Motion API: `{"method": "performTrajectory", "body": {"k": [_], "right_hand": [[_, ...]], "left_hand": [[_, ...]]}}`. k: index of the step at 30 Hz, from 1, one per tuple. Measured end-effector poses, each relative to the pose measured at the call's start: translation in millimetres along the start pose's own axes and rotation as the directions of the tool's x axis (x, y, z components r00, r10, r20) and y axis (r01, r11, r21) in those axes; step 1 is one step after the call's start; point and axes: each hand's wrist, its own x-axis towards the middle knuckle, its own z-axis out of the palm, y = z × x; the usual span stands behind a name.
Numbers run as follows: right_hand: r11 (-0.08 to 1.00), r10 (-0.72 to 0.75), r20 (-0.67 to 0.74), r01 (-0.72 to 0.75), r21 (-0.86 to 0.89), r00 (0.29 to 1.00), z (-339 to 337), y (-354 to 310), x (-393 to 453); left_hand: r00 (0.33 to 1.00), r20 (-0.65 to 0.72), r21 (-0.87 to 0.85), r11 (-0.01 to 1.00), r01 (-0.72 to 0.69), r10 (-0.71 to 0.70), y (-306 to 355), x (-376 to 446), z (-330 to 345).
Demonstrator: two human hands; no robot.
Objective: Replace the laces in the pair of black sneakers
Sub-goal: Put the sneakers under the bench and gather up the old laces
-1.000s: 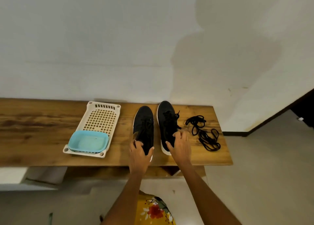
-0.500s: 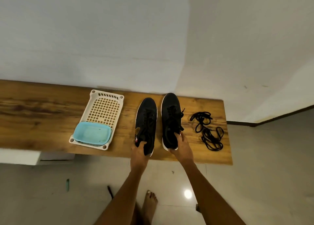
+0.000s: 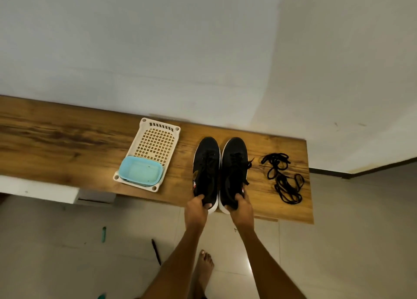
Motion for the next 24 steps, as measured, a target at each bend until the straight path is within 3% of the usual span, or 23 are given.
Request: {"method": "performTrajectory", "body": {"k": [5,10,16,19,24], "right_hand": [[0.999,0.044,0.022,-0.044,-0.003,0.999,-11,-30,-72],[0.996,0.063,0.136,-0.053,-0.074,0.989,-22,-65,-132],[0.977,0.091,0.355,-0.014,-0.213,0.931,-28,-114,-166],[0.981,0.138,0.439,-0.061,-0.185,0.888,-17,-124,-178],[0.973,0.186,0.505,-0.086,-0.216,0.843,7,-123,-195]], "left_hand": [[0.999,0.041,0.059,0.998,-0.012,0.009,-12,-58,-44],[0.994,0.1,0.102,0.994,-0.044,0.034,-38,-111,-95],[0.978,0.208,0.192,0.98,-0.041,0.0,-72,-143,-147],[0.973,0.228,0.231,0.972,-0.035,-0.019,-103,-151,-161],[0.964,0.258,0.272,0.962,-0.012,-0.06,-156,-159,-169]]}}
